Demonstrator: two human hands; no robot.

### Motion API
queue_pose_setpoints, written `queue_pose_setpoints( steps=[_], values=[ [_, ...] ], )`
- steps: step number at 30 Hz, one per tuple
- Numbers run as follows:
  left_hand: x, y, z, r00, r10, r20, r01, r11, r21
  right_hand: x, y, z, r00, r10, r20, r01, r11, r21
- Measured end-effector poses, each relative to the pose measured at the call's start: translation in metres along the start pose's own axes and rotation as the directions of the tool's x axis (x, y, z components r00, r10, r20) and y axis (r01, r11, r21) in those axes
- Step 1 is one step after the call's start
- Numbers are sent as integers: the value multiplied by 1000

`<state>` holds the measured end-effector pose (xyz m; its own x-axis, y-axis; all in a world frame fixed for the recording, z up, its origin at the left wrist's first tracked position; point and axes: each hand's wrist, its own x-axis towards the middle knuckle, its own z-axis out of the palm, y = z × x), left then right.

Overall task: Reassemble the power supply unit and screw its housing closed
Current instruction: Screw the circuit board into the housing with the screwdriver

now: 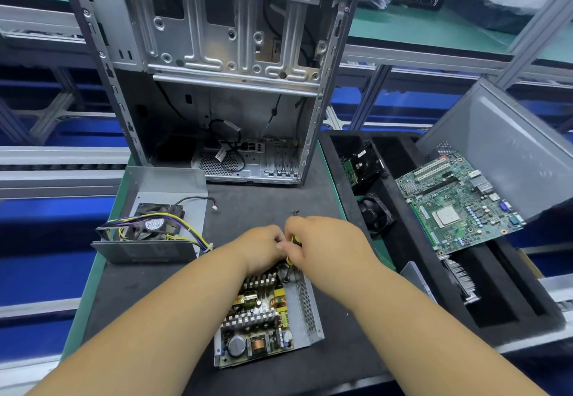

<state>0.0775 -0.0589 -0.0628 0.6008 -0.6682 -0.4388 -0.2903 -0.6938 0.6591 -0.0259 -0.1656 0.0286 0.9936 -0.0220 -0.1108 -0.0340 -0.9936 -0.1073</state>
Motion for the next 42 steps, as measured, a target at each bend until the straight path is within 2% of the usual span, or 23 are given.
queue_pose_setpoints(
  steps=[2, 8, 14, 20, 26, 29, 33, 35, 39, 42],
  values=[
    [0, -1, 1, 1000, -1, -1, 1, 1000, -4, -1, -1, 0, 1000, 1, -6, -1, 999, -37],
    [1, 4, 0, 1000, -5, -18, 5, 1000, -1, 3, 1, -6, 998, -50, 28, 47, 995, 90],
    [-3, 6, -3, 1000, -13, 7, 13, 1000, -15, 1, 3, -4, 1000, -7, 12, 7, 1000, -10],
    [-1, 3, 1, 999, -43, -28, 42, 998, -40, 1, 4, -9, 997, -75, 17, 73, 993, 94],
    [-4, 9, -4, 999, -31, 14, 31, 998, -46, 4, 4, -2, 997, 80, 4, -79, 994, -80],
    [-3, 10, -3, 999, -28, 31, 29, 999, -45, 0, 0, -1, 999, 26, -36, -28, 999, -42],
    [0, 2, 1, 999, -50, -22, 48, 996, -75, -1, 1, -8, 997, -80, -15, 81, 993, 81],
    [2, 1, 2, 999, -42, -30, 40, 997, -60, 1, 3, -9, 998, -71, -4, 71, 996, 60],
    [3, 0, 2, 998, -55, -34, 53, 996, -66, 4, 4, -2, 1000, 25, -9, -25, 993, -114],
    [2, 0, 2, 998, -58, -12, 57, 995, -76, 4, 0, 4, 999, 38, -5, -38, 991, -125]
  ],
)
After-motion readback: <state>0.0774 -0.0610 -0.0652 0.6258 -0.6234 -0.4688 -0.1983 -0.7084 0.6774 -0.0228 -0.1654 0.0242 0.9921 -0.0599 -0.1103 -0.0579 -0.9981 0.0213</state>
